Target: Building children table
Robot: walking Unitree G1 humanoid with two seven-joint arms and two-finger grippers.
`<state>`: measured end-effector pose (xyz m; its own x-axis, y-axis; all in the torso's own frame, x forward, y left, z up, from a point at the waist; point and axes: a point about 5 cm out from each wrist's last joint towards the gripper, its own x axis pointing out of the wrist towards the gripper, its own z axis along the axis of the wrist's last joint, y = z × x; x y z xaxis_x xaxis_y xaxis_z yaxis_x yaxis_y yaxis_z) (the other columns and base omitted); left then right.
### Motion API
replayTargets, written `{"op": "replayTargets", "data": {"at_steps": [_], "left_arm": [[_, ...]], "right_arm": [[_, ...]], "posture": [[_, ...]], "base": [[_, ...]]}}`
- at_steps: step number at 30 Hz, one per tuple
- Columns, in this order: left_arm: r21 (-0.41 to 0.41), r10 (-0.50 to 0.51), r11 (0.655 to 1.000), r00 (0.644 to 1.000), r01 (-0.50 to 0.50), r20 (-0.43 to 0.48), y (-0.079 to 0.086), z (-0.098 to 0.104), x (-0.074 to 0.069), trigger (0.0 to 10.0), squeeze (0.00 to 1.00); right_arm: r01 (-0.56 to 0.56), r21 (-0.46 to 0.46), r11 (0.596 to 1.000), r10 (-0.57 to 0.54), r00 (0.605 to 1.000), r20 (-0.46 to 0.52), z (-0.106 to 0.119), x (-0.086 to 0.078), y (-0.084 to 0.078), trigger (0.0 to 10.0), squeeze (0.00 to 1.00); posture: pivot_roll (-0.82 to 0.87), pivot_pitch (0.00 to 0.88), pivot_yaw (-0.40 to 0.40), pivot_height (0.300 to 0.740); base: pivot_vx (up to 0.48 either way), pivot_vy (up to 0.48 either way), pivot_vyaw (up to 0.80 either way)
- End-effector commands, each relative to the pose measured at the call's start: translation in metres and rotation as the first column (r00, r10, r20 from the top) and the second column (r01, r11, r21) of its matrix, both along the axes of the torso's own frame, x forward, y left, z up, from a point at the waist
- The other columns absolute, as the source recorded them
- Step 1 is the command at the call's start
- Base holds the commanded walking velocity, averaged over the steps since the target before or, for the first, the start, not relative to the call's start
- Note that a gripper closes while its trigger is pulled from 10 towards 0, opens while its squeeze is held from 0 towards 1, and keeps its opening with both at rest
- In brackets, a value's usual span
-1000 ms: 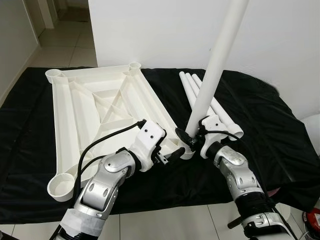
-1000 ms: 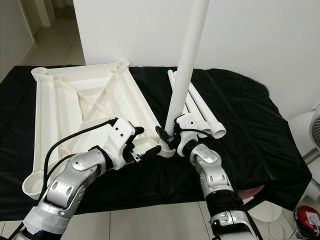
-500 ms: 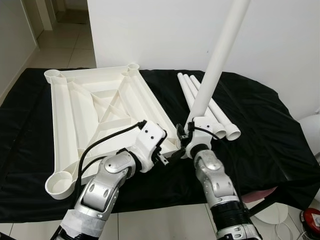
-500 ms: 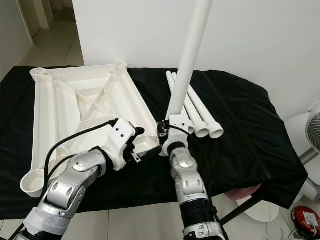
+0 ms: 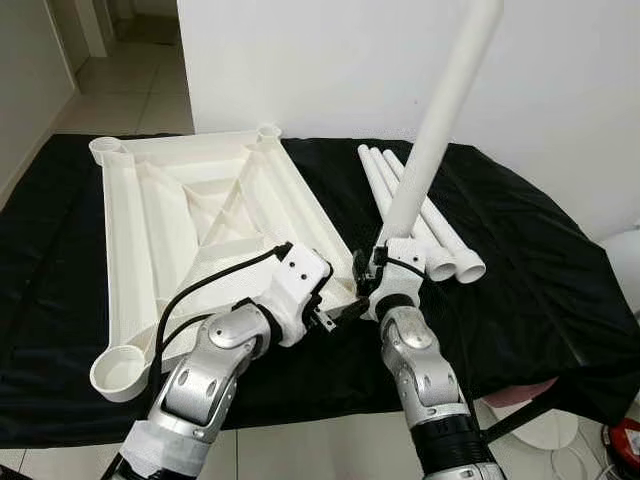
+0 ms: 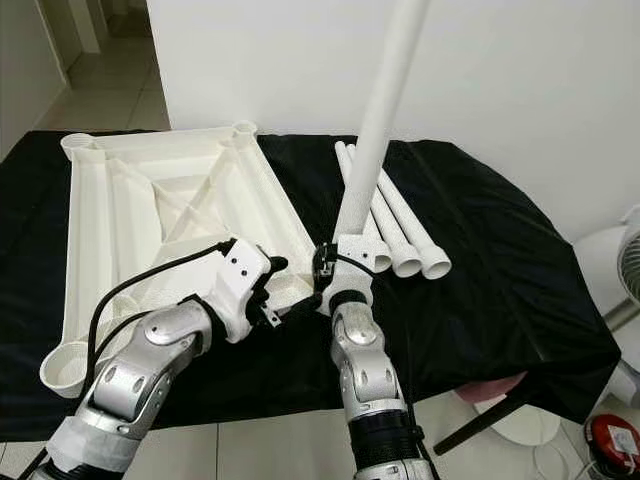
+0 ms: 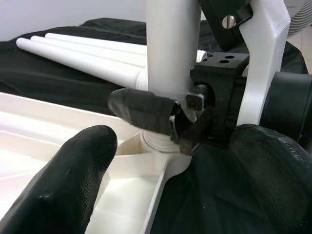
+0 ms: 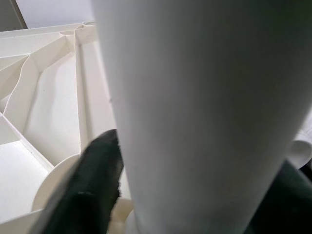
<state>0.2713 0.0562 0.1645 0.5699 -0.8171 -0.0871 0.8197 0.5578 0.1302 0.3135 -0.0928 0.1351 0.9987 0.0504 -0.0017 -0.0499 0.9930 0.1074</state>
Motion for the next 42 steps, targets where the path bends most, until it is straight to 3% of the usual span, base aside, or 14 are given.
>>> {"op": "replayTargets", "data": {"at_steps": [1, 10, 11, 18, 22, 26, 28, 32, 37, 38, 42], "left_arm": [[0.008, 0.041, 0.999, 0.999, -0.041, 0.021, -0.001, 0.002, 0.000, 10.0, 0.00], [0.002, 0.044, 0.999, 0.999, -0.044, 0.025, 0.001, 0.005, 0.001, 10.0, 0.00], [-0.003, 0.049, 0.999, 0.998, -0.049, 0.030, 0.003, 0.007, 0.003, 10.0, 0.00], [-0.010, 0.074, 0.997, 0.996, -0.073, 0.040, 0.006, 0.010, 0.008, 10.0, 0.00], [0.008, 0.144, 0.990, 0.989, -0.144, 0.046, 0.014, 0.013, 0.020, 10.0, 0.00], [0.016, 0.162, 0.987, 0.986, -0.163, 0.045, 0.016, 0.012, 0.023, 10.0, 0.00], [0.038, 0.218, 0.975, 0.975, -0.219, 0.036, 0.023, 0.012, 0.031, 10.0, 0.00], [0.046, 0.238, 0.970, 0.971, -0.240, 0.035, 0.026, 0.012, 0.034, 10.0, 0.00], [0.120, 0.306, 0.945, 0.952, -0.305, 0.009, 0.039, 0.007, 0.045, 10.0, 0.00], [0.146, 0.327, 0.936, 0.944, -0.319, -0.036, 0.047, 0.003, 0.049, 10.0, 1.00], [0.155, 0.332, 0.934, 0.942, -0.322, -0.044, 0.048, 0.002, 0.050, 10.0, 1.00]], "right_arm": [[0.006, 0.010, 1.000, -0.006, 1.000, -0.001, 0.000, -0.002, 0.001, 10.0, 1.00], [-0.004, -0.012, 1.000, 0.005, 0.999, 0.038, 0.003, -0.009, -0.007, 10.0, 1.00], [-0.031, -0.027, 0.999, 0.032, 0.999, 0.042, -0.001, -0.018, -0.012, 10.0, 0.00], [-0.063, -0.035, 0.997, 0.065, 0.997, 0.036, -0.008, -0.031, -0.022, 10.0, 0.00], [-0.096, -0.068, 0.993, 0.099, 0.994, 0.039, -0.014, -0.047, -0.035, 10.0, 0.00], [-0.101, -0.072, 0.992, 0.104, 0.994, 0.039, -0.015, -0.050, -0.037, 10.0, 0.00], [-0.114, -0.067, 0.991, 0.116, 0.993, 0.030, -0.019, -0.059, -0.043, 10.0, 0.00], [-0.119, -0.061, 0.991, 0.120, 0.992, 0.024, -0.020, -0.062, -0.046, 10.0, 0.00], [-0.152, -0.043, 0.987, 0.153, 0.987, 0.039, -0.021, -0.074, -0.053, 10.0, 0.00], [-0.149, -0.031, 0.988, 0.151, 0.987, 0.049, -0.021, -0.078, -0.057, 10.0, 0.00], [-0.146, -0.030, 0.989, 0.148, 0.988, 0.050, -0.021, -0.078, -0.057, 10.0, 0.00]], "posture": [[-0.01, 0.000, -0.081, 0.740], [-0.01, 0.000, -0.080, 0.740], [-0.02, 0.000, -0.082, 0.740], [-0.02, 0.000, -0.082, 0.740], [-0.03, 0.000, -0.077, 0.740], [-0.03, 0.000, -0.076, 0.740], [-0.04, 0.000, -0.070, 0.740], [-0.04, 0.000, -0.070, 0.740], [-0.05, 0.000, -0.062, 0.740], [-0.05, 0.000, -0.057, 0.740], [-0.05, 0.000, -0.057, 0.740]], "base": [[0.000, 0.000, 0.00], [0.000, 0.000, 0.00], [0.000, 0.000, 0.00], [0.000, 0.000, 0.00], [0.000, 0.000, 0.00], [0.000, 0.000, 0.00], [0.000, 0.000, 0.00], [0.000, 0.000, 0.00], [0.000, 0.000, 0.00], [0.000, 0.000, 0.00], [0.000, 0.000, 0.00]]}}
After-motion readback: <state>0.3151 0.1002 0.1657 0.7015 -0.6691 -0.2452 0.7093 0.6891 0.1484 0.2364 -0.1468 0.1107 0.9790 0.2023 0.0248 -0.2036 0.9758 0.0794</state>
